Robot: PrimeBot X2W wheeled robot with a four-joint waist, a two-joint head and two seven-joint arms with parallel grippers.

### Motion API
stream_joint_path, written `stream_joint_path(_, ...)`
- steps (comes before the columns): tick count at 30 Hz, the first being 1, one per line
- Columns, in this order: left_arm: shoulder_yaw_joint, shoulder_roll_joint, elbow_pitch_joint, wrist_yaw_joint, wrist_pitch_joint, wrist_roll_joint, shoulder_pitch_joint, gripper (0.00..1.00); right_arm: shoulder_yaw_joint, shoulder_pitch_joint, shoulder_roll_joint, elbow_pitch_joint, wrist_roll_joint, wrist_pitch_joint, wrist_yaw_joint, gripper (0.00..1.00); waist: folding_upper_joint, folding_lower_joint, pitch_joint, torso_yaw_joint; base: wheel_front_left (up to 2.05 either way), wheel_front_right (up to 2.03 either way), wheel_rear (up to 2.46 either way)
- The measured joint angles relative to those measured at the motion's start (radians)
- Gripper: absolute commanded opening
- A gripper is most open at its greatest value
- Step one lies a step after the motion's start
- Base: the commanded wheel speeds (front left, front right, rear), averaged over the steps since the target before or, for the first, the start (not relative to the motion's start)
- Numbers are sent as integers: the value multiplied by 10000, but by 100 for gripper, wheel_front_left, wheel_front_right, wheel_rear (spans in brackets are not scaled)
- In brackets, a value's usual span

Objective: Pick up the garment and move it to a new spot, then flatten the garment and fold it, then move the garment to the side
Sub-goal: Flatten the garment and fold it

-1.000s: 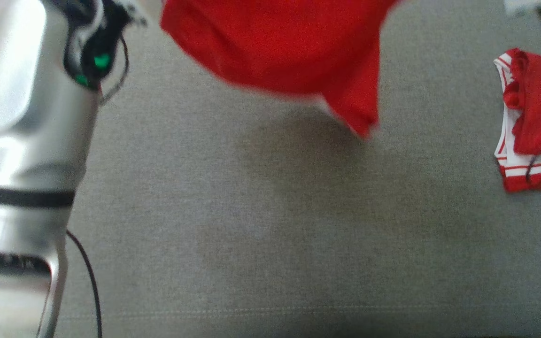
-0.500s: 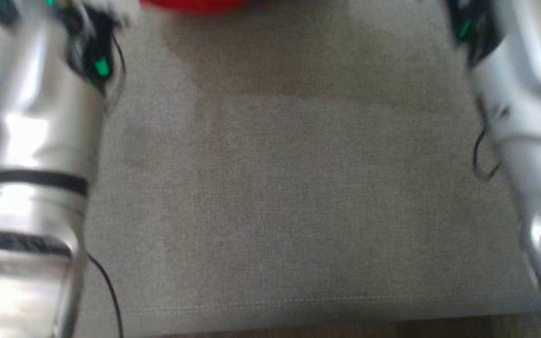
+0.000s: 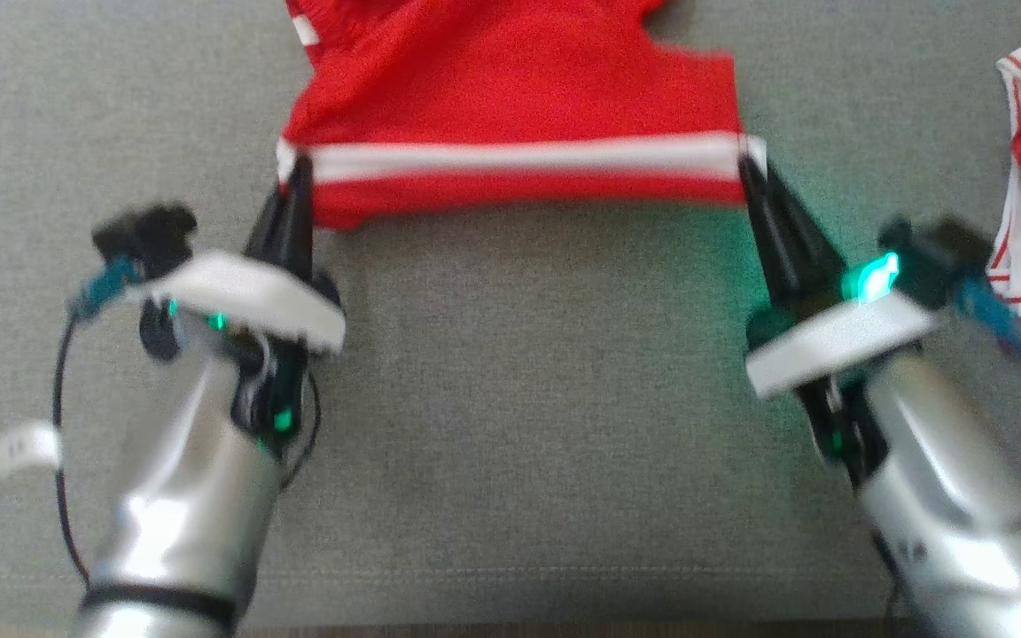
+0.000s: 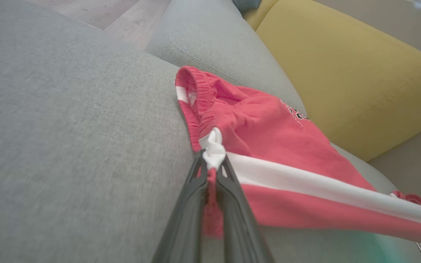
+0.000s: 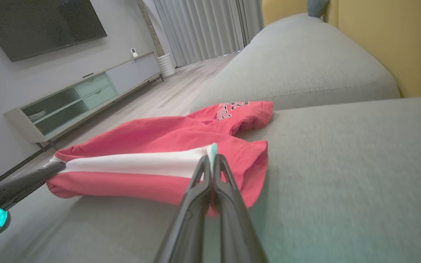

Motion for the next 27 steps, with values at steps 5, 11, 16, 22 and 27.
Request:
stream_joint_path(5,10,159,-1873,-2,2,596,2258,0,-882,2319,-6,-1363,-437,430,0,0,0,0,-461,79,0,0,0)
stream_joint_path(11,-50,345,-3421,73,2,1283,4120,0,-1875,4330,169,-3064,-995,1298,0,0,0,0,-923,162,0,0,0)
stream_joint_path(16,-203,665,-4794,487,209,1434,5616,0,-2627,6235,602,-4782,-1469,2326,0,0,0,0,-1388,226,0,0,0)
stream_joint_path(22,-305,853,-6539,1081,863,1308,7215,0,-3200,7992,924,-6322,-1781,3294,0,0,0,-1,-1814,281,0,0,0)
stream_joint_path(27,-328,947,-7584,1214,1459,872,7707,0,-3586,8272,955,-6993,-1827,3812,0,0,0,0,-1864,344,0,0,0)
